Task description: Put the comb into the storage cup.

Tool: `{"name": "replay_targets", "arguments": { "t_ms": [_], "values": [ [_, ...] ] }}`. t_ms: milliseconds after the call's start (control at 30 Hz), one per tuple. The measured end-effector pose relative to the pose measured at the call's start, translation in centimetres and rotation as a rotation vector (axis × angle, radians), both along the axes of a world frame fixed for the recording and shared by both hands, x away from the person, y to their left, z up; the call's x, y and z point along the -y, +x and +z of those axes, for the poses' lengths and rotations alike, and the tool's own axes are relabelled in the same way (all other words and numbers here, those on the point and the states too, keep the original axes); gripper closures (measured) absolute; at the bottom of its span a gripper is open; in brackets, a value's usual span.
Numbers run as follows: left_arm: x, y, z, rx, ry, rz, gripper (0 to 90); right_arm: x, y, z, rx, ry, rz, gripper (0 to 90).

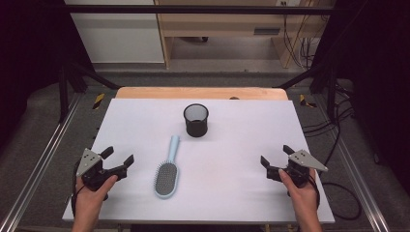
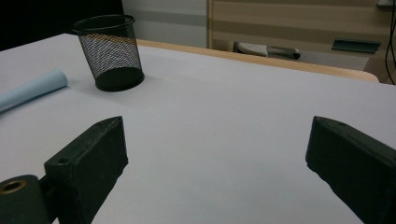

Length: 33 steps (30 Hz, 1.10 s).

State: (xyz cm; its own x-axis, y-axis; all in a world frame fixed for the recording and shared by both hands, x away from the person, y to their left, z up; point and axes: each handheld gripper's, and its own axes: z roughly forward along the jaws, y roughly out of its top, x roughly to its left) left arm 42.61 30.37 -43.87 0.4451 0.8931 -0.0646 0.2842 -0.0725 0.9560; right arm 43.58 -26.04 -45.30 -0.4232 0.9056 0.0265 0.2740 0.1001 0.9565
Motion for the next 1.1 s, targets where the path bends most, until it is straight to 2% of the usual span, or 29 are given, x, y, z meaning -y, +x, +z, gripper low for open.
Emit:
{"name": "replay_targets", "arguments": {
  "t_ms": [167, 267, 400, 633, 733, 867, 1000, 1100],
  "values": [
    [1.6, 0.6, 0.1, -0.025, 0.001, -0.071, 23.7, -0.1, -0.1, -0.1, -0.002, 0.000, 0.001, 5.5],
    [2.8, 1.2, 0.3, -0.035, 0.031, -0.099, 28.3, -0.1, -0.1, -0.1, -0.007, -0.002, 0.002, 5.5],
    [4.0, 2.1, 1.1, -0.045, 0.032, -0.142, 32.7, -0.1, -0.1, -0.1, -0.002, 0.000, 0.006, 5.6],
    [6.5, 3.5, 3.0, -0.052, 0.080, -0.210, 40.6, -0.3, -0.1, -0.1, -0.002, 0.005, 0.013, 5.6],
    [7.7, 4.0, 3.8, -0.062, 0.107, -0.239, 48.3, -0.3, -0.1, -0.1, -0.002, 0.006, 0.017, 5.7],
    [9.3, 5.0, 4.6, -0.077, 0.121, -0.280, 63.7, -0.3, -0.1, -0.1, -0.002, 0.013, 0.016, 5.7],
    [10.7, 6.1, 4.7, -0.112, 0.153, -0.327, 76.7, -0.3, -0.1, -0.1, -0.001, 0.014, 0.020, 5.7],
    [11.6, 6.9, 4.5, -0.143, 0.175, -0.362, 80.5, -0.3, -0.1, -0.1, -0.001, 0.014, 0.021, 5.8]
  ]
}}
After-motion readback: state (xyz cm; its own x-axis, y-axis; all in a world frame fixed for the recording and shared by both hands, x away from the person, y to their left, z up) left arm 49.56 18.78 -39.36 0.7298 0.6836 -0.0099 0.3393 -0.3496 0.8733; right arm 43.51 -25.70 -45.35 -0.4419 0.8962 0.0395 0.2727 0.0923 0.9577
